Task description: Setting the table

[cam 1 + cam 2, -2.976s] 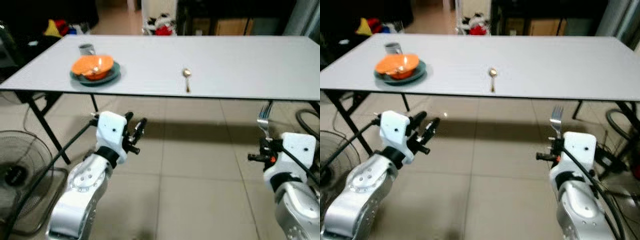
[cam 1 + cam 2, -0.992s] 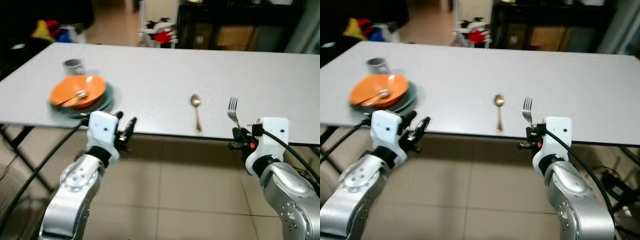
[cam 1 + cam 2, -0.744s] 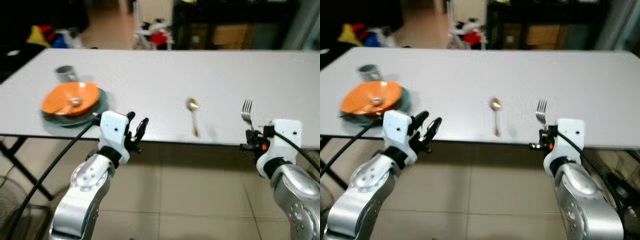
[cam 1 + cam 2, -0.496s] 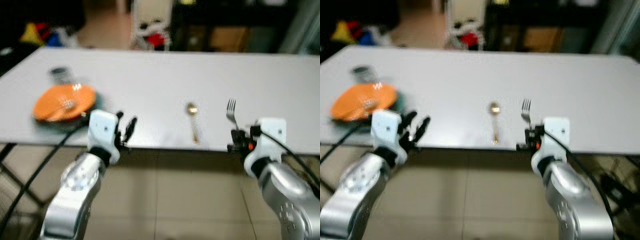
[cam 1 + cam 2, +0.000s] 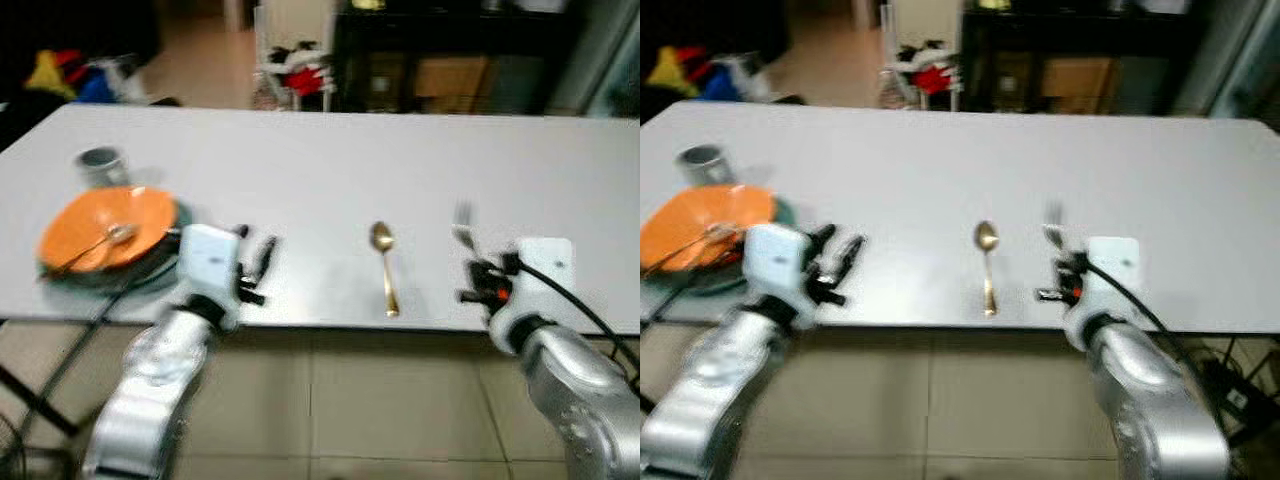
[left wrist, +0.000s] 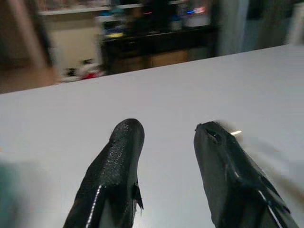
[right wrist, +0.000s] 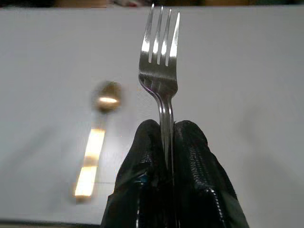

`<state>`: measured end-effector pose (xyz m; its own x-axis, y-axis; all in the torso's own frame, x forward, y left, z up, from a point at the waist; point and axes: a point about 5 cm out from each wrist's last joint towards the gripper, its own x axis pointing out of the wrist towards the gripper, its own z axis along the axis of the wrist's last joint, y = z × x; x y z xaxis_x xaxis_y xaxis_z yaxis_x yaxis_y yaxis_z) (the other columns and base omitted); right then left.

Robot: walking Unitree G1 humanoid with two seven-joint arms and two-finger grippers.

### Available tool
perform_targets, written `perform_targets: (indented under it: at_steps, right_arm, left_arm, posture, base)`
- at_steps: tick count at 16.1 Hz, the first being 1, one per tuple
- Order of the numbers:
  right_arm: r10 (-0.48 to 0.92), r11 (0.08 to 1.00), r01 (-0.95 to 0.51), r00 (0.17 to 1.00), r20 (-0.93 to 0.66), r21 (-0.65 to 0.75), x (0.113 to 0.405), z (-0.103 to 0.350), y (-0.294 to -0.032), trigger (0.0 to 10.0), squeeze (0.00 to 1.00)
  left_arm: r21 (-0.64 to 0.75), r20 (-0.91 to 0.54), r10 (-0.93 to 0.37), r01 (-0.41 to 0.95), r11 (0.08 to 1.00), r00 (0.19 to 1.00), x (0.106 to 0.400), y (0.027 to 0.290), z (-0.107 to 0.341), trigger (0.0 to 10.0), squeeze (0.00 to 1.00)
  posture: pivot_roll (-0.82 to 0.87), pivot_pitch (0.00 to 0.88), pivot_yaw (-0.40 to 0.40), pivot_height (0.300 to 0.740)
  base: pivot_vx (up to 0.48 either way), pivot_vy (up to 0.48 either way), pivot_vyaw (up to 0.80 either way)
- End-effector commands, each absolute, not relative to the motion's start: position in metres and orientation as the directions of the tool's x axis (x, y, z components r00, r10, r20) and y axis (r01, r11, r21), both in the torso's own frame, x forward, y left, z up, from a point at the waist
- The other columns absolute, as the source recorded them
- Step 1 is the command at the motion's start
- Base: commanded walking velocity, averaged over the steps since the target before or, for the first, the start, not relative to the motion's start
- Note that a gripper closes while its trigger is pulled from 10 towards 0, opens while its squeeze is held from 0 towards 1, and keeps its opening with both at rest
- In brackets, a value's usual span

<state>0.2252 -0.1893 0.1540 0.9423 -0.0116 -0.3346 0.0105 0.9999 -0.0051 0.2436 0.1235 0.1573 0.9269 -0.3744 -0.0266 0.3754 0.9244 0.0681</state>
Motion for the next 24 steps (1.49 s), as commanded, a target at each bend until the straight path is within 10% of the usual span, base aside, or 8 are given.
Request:
perform_targets:
  at_steps: [1,24]
  right_arm:
    - [0.012,1.0,-0.012,0.947,-0.322,0.002,0.227,0.157,-0.184,10.0,0.0]
    - [-0.021,0.994,-0.048,0.796,-0.605,-0.096,0.268,0.116,-0.192,10.0,0.0]
  left_arm:
    - [0.091,-0.026,-0.351,0.352,0.932,0.936,0.244,0.132,0.159,10.0,0.0]
    - [0.085,-0.206,-0.694,0.719,0.69,0.69,0.218,0.106,0.14,10.0,0.0]
  posture:
    - [0.05,0.0,0.013,0.74]
    - [0.09,0.0,0.044,0.74]
  base:
    - [0.315,0.0,0.0]
    - [0.069,0.0,0.0]
